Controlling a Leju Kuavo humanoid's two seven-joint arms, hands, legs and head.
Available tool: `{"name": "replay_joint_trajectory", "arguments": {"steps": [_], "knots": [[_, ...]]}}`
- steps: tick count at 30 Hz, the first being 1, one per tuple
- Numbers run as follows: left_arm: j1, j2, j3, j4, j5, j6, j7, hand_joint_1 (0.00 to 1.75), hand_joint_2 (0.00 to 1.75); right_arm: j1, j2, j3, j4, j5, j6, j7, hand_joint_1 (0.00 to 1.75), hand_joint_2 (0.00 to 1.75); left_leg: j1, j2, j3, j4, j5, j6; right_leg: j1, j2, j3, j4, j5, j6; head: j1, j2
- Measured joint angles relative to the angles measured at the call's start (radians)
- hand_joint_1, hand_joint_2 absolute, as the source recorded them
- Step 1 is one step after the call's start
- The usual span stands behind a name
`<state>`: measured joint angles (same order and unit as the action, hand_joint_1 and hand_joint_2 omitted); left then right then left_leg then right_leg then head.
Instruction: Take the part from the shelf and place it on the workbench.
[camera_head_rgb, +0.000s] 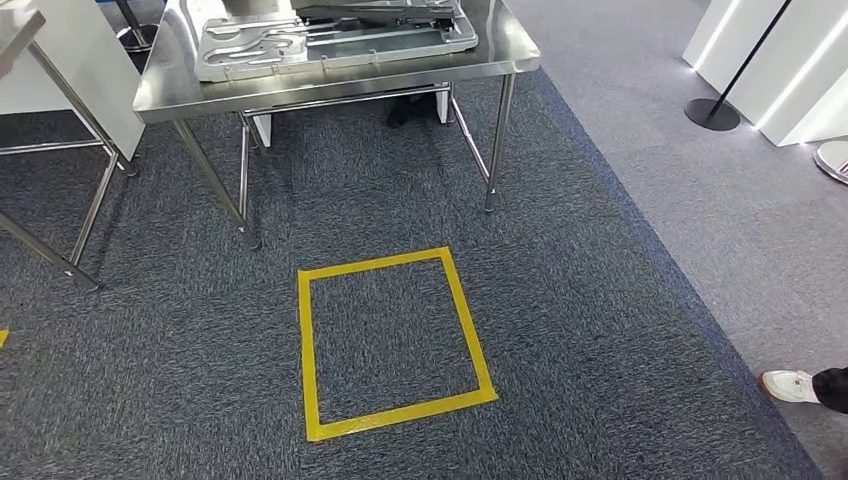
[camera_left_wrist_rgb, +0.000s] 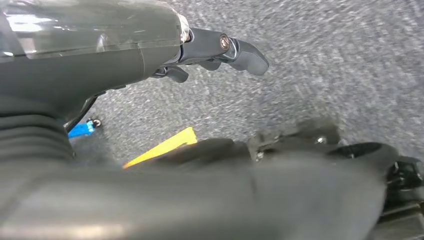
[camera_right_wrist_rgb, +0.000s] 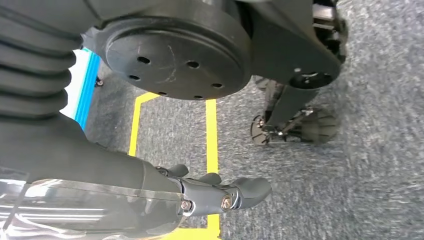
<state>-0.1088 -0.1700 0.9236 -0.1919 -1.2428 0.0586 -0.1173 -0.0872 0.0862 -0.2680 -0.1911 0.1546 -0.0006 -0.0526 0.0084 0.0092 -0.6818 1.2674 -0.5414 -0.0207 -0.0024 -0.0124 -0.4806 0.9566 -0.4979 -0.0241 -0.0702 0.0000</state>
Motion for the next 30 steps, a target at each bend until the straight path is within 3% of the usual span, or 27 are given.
{"name": "replay_joint_trajectory", "arguments": {"steps": [1,3,5,7,9,10,12,13,14,15,16,17,19,20,23,25,28,30], "knots": [[0.0,0.0,0.0,0.0,0.0,0.002,0.001,0.0,1.75,-0.001,0.0,0.0,0.0,0.005,0.001,0.0,0.0,1.75,0.001,0.0,0.041,-0.052,0.026,0.002,0.0,0.0,-0.009,0.007,0.003,0.002,0.0,0.0],[-0.001,0.0,0.0,0.0,0.0,0.004,0.002,0.0,1.75,-0.003,0.002,0.002,0.0,0.014,0.001,0.0,0.0,1.75,0.0,0.0,0.134,-0.194,0.052,0.01,0.0,0.0,-0.025,0.021,0.004,0.007,0.0,0.0],[-0.001,0.0,0.0,0.0,0.0,0.006,0.002,0.0,1.75,-0.007,0.005,0.007,0.0,0.023,-0.001,0.001,0.0,1.75,-0.003,-0.001,0.175,-0.267,0.048,0.019,0.003,0.0,-0.034,0.03,0.008,0.017,0.0,0.0],[0.0,0.0,0.0,0.0,0.001,0.01,0.002,0.0,1.75,-0.01,0.006,0.013,0.0,0.036,-0.007,0.003,0.0,1.75,-0.003,-0.001,0.173,-0.276,0.052,0.031,0.004,0.001,-0.039,0.032,0.013,0.03,0.0,0.0],[-0.001,-0.002,0.0,0.0,0.001,0.014,0.001,0.0,1.75,-0.013,0.007,0.021,0.0,0.051,-0.018,0.005,0.0,1.75,0.001,0.0,0.167,-0.285,0.063,0.046,0.002,0.004,-0.053,0.059,-0.007,0.042,0.0,0.0],[-0.002,-0.003,0.0,0.0,0.0,0.016,0.001,0.0,1.75,-0.014,0.006,0.025,0.0,0.057,-0.023,0.006,0.0,1.75,0.003,0.001,0.163,-0.288,0.068,0.052,0.0,0.006,-0.072,0.099,-0.034,0.047,0.0,0.0],[-0.003,-0.004,0.0,0.0,0.0,0.02,0.001,0.0,1.75,-0.016,0.006,0.033,0.0,0.067,-0.029,0.008,0.0,1.75,0.002,0.002,0.152,-0.288,0.075,0.058,-0.004,0.008,-0.132,0.229,-0.104,0.055,0.0,0.0],[-0.002,-0.004,0.0,0.0,0.0,0.021,0.003,0.0,1.75,-0.016,0.006,0.037,0.0,0.07,-0.031,0.009,0.0,1.75,0.001,0.002,0.146,-0.286,0.078,0.058,-0.006,0.008,-0.158,0.286,-0.125,0.058,0.0,0.0],[-0.002,-0.004,0.0,0.0,-0.001,0.022,0.008,0.0,1.75,-0.016,0.006,0.04,0.001,0.073,-0.031,0.01,0.0,1.75,0.0,0.002,0.141,-0.284,0.081,0.057,-0.008,0.008,-0.17,0.314,-0.129,0.06,0.0,0.0],[-0.001,-0.004,0.0,0.0,-0.001,0.022,0.014,0.0,1.75,-0.017,0.006,0.043,0.001,0.076,-0.031,0.012,0.0,1.75,0.0,0.002,0.137,-0.282,0.083,0.056,-0.01,0.008,-0.162,0.303,-0.113,0.061,0.0,0.0],[-0.001,-0.005,0.0,0.0,-0.001,0.022,0.022,0.0,1.75,-0.017,0.006,0.046,0.001,0.078,-0.03,0.015,0.0,1.75,0.0,0.002,0.134,-0.279,0.084,0.055,-0.011,0.008,-0.134,0.253,-0.082,0.06,0.0,0.0],[-0.001,-0.006,0.0,0.0,-0.002,0.022,0.029,0.0,1.75,-0.018,0.006,0.048,0.001,0.079,-0.029,0.017,0.0,1.75,0.0,0.002,0.133,-0.276,0.084,0.053,-0.012,0.008,-0.094,0.18,-0.048,0.057,0.0,0.0],[-0.002,-0.007,0.0,0.0,-0.002,0.022,0.038,0.0,1.75,-0.021,0.007,0.051,0.001,0.079,-0.025,0.02,0.0,1.75,-0.004,0.001,0.129,-0.269,0.085,0.045,-0.008,0.008,-0.036,0.062,-0.008,0.048,0.0,0.0],[-0.003,-0.007,0.0,0.0,-0.002,0.02,0.043,0.0,1.75,-0.022,0.007,0.053,0.001,0.08,-0.022,0.021,0.0,1.75,-0.005,0.001,0.126,-0.268,0.087,0.039,-0.006,0.008,-0.027,0.037,-0.004,0.043,0.0,0.0],[-0.002,-0.007,-0.005,0.0,0.01,0.003,0.071,0.0,1.75,-0.021,0.007,0.057,0.001,0.08,0.002,0.023,0.0,1.75,-0.005,0.001,0.121,-0.265,0.089,0.022,-0.005,0.009,-0.033,0.029,0.004,0.025,0.0,0.0],[0.002,-0.003,-0.025,-0.001,0.045,-0.004,0.082,0.0,1.75,-0.02,0.007,0.063,-0.002,0.074,0.015,0.023,0.0,1.75,-0.003,-0.001,0.1,-0.215,0.051,0.013,-0.01,0.006,-0.035,0.021,0.014,0.012,0.0,0.0],[0.011,0.006,-0.07,-0.001,0.125,-0.012,0.085,0.0,1.75,-0.016,0.006,0.076,-0.014,0.06,0.019,0.023,0.0,1.75,0.0,-0.002,0.03,-0.026,-0.053,0.003,-0.008,0.0,-0.042,0.021,0.019,0.004,0.0,0.0],[0.017,0.011,-0.093,-0.001,0.166,-0.014,0.086,0.0,1.75,-0.013,0.005,0.081,-0.025,0.052,0.018,0.023,0.0,1.75,0.0,-0.002,0.017,0.031,-0.07,0.0,-0.007,-0.002,-0.045,0.023,0.02,0.004,0.0,0.0]]}}
